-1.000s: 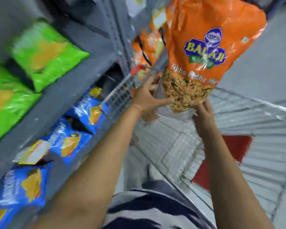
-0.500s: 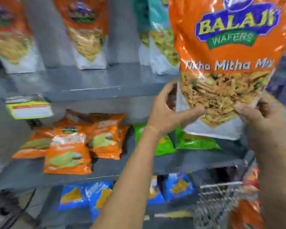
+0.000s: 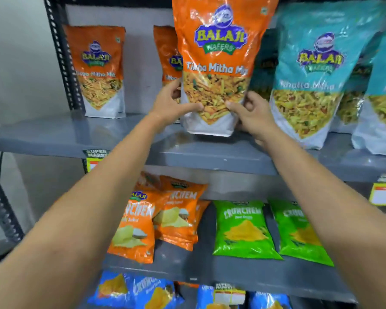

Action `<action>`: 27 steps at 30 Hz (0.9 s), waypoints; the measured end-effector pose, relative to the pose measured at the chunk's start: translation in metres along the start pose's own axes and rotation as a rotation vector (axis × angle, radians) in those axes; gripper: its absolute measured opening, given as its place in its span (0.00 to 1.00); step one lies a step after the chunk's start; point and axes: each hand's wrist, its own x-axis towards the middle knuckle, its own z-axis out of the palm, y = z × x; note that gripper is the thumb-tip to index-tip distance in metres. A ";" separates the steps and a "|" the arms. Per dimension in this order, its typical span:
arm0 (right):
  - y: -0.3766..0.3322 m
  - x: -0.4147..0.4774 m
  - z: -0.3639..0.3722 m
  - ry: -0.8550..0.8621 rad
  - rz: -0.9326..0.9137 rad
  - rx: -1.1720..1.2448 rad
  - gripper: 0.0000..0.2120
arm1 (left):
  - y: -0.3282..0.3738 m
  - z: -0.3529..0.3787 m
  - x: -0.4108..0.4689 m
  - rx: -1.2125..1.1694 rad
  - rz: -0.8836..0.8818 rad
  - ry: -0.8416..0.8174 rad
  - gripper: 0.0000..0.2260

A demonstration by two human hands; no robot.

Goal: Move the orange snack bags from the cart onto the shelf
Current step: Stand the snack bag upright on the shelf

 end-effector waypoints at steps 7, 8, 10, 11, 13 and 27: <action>0.039 0.034 0.020 -0.154 0.115 -0.149 0.09 | -0.042 -0.013 0.025 0.037 -0.181 -0.084 0.28; 0.039 0.034 0.020 -0.160 0.121 -0.164 0.11 | -0.043 -0.014 0.026 0.032 -0.198 -0.093 0.29; 0.037 0.031 0.019 -0.156 0.113 -0.236 0.14 | -0.042 -0.014 0.025 0.028 -0.228 -0.106 0.29; 0.035 0.028 0.020 -0.137 0.097 -0.295 0.17 | -0.043 -0.014 0.023 0.029 -0.234 -0.110 0.29; 0.028 0.018 0.018 -0.065 0.022 -0.473 0.21 | -0.044 -0.013 0.015 0.047 -0.228 -0.090 0.31; 0.070 -0.283 -0.124 0.533 -0.119 -1.558 0.20 | -0.021 0.143 -0.174 0.353 0.482 0.104 0.12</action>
